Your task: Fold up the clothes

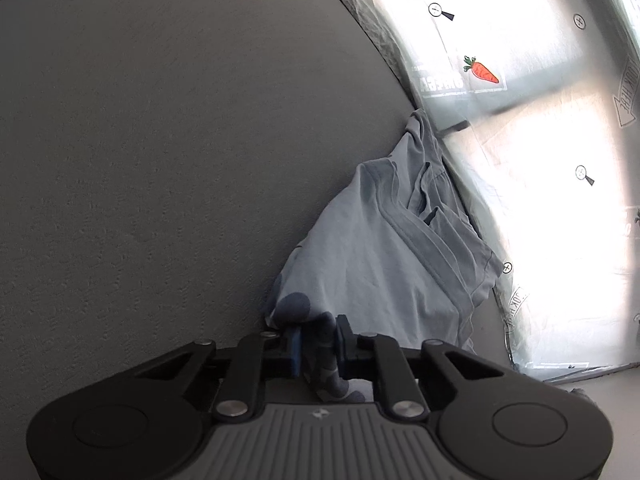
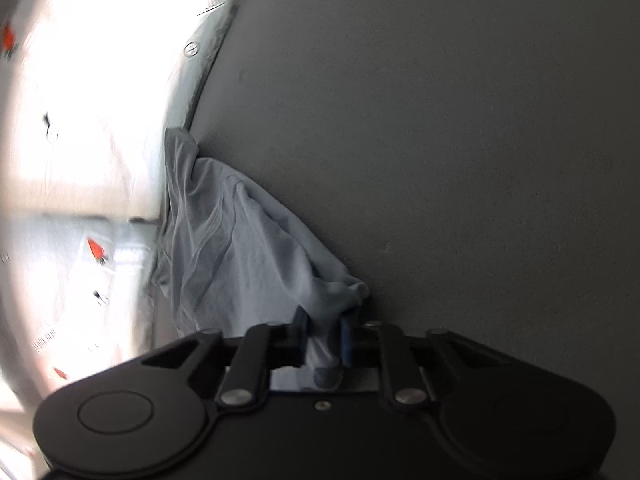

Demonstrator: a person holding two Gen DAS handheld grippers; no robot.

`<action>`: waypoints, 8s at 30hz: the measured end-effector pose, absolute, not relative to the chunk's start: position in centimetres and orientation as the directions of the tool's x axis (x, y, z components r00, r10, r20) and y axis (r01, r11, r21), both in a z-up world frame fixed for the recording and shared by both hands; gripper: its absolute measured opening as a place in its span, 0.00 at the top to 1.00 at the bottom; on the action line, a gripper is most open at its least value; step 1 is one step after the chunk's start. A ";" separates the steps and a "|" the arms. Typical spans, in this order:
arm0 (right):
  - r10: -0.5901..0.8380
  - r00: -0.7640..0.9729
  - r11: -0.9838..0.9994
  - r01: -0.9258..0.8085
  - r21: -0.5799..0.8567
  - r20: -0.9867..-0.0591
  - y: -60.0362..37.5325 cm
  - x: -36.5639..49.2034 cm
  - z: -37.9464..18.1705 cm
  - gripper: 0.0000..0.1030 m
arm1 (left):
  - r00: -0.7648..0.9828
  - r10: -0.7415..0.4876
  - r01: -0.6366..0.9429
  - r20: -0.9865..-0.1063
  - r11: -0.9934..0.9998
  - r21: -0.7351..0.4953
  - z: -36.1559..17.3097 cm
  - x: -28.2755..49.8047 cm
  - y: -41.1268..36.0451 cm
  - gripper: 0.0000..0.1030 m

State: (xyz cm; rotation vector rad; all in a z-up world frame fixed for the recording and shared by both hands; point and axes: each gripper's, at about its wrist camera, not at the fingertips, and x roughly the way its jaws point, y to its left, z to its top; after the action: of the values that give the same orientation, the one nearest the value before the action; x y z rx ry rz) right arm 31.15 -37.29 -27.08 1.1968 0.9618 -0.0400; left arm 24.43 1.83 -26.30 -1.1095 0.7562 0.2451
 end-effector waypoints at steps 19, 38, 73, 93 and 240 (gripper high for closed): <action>0.550 0.488 0.404 0.554 0.728 -0.677 -42.5 18.8 -21.8 0.92 | 0.594 -0.351 -0.511 -0.724 0.530 -0.677 -18.7 14.4 1.3 0.93; 0.604 0.715 0.051 0.406 0.912 -0.352 -41.6 26.2 -21.9 0.92 | 0.796 -0.318 -0.325 -0.516 0.494 -0.806 -15.5 23.0 2.6 0.93; 0.597 0.732 -0.015 0.419 0.908 -0.328 -38.9 46.0 -27.6 0.91 | 0.834 -0.214 -0.335 -0.509 0.538 -0.774 -21.6 42.6 3.4 0.91; 0.578 0.655 0.488 0.199 0.849 -0.486 -37.8 48.7 -22.6 0.61 | 0.657 -0.268 -0.291 -0.705 0.773 -0.564 -20.4 47.3 3.6 0.83; -0.452 0.850 0.604 0.514 0.609 -0.269 -81.8 37.1 -7.2 0.53 | 0.453 -0.740 0.735 -0.497 0.626 -0.262 -3.5 70.0 -69.9 0.29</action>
State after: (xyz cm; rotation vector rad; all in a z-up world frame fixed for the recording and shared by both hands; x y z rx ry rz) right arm 37.06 -81.80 -7.16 0.7329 0.0907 -0.5600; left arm 70.03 -69.94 -3.52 -0.0090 0.6187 -0.9106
